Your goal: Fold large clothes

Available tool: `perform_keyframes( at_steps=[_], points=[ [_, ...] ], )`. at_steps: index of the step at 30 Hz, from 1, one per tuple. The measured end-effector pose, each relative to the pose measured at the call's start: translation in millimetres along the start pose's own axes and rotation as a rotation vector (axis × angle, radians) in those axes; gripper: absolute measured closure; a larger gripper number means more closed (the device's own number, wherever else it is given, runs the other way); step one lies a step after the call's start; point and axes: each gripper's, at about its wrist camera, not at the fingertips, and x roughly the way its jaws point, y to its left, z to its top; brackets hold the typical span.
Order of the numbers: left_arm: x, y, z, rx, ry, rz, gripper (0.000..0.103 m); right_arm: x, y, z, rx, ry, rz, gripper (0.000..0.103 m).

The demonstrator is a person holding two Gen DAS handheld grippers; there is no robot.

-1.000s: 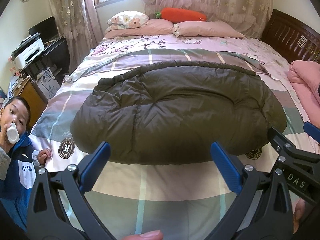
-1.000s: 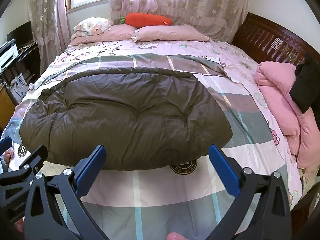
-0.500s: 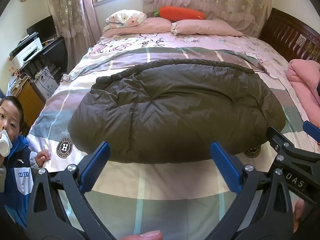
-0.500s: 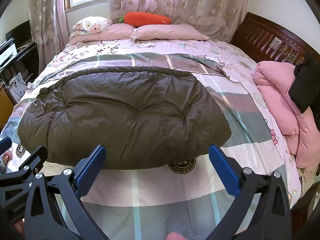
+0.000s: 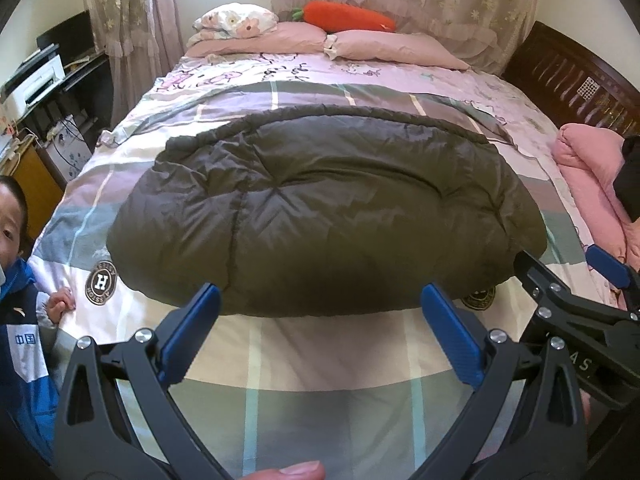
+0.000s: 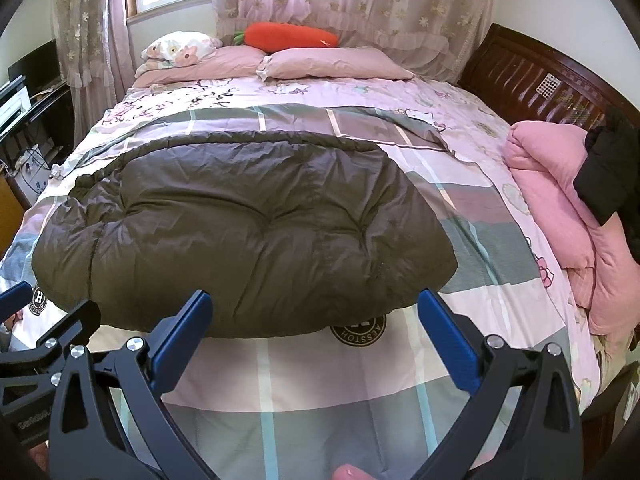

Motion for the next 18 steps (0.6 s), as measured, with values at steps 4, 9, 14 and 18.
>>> perform_keyframes(
  at_steps=[4, 9, 14, 18],
  points=[
    [0.1, -1.2, -0.1, 0.003, -0.001, 0.004, 0.002, 0.3, -1.7, 0.4, -0.004, 0.000, 0.000, 0.001],
    [-0.4, -2.0, 0.2, 0.006, -0.001, 0.010, 0.002, 0.6, -4.2, -0.1, -0.005, 0.001, -0.001, 0.001],
    [-1.8, -3.3, 0.0, 0.017, -0.011, 0.034, 0.002, 0.7, -3.6, 0.0, -0.007, 0.000, -0.002, 0.001],
    [-1.1, -3.2, -0.1, 0.019, -0.008, 0.026, 0.002, 0.4, -3.9, 0.2, -0.007, 0.002, 0.002, 0.001]
  ],
)
